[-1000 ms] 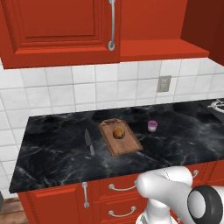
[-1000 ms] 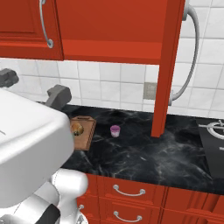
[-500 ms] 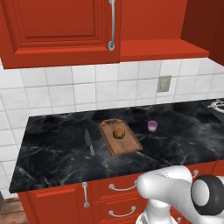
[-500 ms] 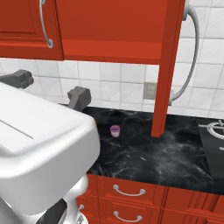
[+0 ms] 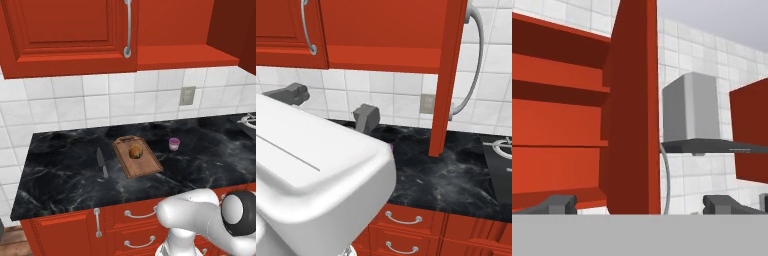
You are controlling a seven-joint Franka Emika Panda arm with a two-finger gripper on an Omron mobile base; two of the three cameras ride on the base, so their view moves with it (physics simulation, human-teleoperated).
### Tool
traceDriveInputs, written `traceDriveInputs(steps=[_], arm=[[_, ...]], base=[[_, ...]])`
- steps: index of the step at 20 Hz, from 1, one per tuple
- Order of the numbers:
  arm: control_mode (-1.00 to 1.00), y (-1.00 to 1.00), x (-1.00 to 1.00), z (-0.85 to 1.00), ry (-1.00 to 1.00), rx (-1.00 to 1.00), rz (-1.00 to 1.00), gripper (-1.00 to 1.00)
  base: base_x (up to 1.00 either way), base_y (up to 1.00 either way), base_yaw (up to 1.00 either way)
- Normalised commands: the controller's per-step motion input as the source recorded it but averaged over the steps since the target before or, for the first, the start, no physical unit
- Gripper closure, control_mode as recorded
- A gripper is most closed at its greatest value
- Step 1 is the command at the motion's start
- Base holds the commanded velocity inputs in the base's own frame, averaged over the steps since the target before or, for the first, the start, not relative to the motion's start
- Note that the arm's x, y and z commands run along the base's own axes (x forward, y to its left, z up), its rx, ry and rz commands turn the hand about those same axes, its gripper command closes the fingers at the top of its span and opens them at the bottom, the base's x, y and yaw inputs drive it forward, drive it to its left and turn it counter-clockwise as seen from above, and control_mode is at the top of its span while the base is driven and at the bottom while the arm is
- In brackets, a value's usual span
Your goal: Pick the bread, place it on the cutting board, pick the jam, place it on the counter, and close the cabinet.
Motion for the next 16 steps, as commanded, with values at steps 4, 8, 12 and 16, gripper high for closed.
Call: traceDriveInputs(steps=[4, 8, 12, 16], arm=[[-1.0, -0.12, -0.04, 0.0, 0.01, 0.0, 0.0, -1.0], [-1.0, -0.14, -0.05, 0.0, 0.0, 0.0, 0.0, -1.0], [-1.0, -0.15, -0.06, 0.0, 0.01, 0.0, 0.0, -1.0], [-1.0, -0.14, -0.04, 0.0, 0.02, 0.0, 0.0, -1.0]], base=[[0.0, 0.0, 0.0], [0.0, 0.0, 0.0], [0.0, 0.0, 0.0], [0.0, 0.0, 0.0]])
